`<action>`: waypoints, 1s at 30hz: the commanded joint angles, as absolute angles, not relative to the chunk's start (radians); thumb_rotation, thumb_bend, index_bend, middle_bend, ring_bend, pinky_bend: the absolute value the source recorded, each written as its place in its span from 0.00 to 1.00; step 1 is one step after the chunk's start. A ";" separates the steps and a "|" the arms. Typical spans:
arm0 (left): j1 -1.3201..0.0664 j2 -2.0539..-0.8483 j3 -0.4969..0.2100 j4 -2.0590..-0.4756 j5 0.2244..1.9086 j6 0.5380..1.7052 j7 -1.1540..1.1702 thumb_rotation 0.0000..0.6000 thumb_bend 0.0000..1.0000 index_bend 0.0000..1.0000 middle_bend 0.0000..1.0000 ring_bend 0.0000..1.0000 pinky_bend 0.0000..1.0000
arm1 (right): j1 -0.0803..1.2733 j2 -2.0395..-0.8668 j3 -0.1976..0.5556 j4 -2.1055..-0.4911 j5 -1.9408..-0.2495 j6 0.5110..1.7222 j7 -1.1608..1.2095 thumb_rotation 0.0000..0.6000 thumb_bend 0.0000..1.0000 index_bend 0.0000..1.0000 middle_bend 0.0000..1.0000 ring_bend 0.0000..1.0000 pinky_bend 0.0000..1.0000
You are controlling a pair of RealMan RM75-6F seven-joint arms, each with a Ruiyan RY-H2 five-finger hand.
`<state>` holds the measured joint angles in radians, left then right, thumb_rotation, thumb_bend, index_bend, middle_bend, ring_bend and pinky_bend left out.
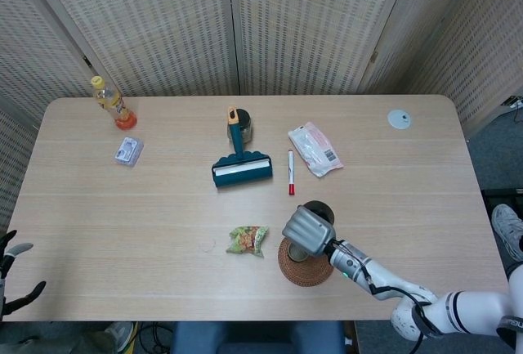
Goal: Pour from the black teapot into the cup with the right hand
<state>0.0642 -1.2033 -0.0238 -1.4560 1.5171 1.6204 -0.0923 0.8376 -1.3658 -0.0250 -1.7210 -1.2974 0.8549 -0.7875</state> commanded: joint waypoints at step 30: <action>0.033 -1.200 -0.019 -1.497 1.539 1.591 -0.045 1.00 0.18 0.28 0.10 0.12 0.04 | 0.710 -1.261 0.042 -1.636 -1.253 0.892 -0.250 0.95 0.56 1.00 0.95 0.91 0.57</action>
<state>0.0337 -1.2004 -0.0193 -1.4964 1.5388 1.5911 -0.0457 0.7138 -1.2542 0.0416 -1.6449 -1.2566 0.8978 -0.2589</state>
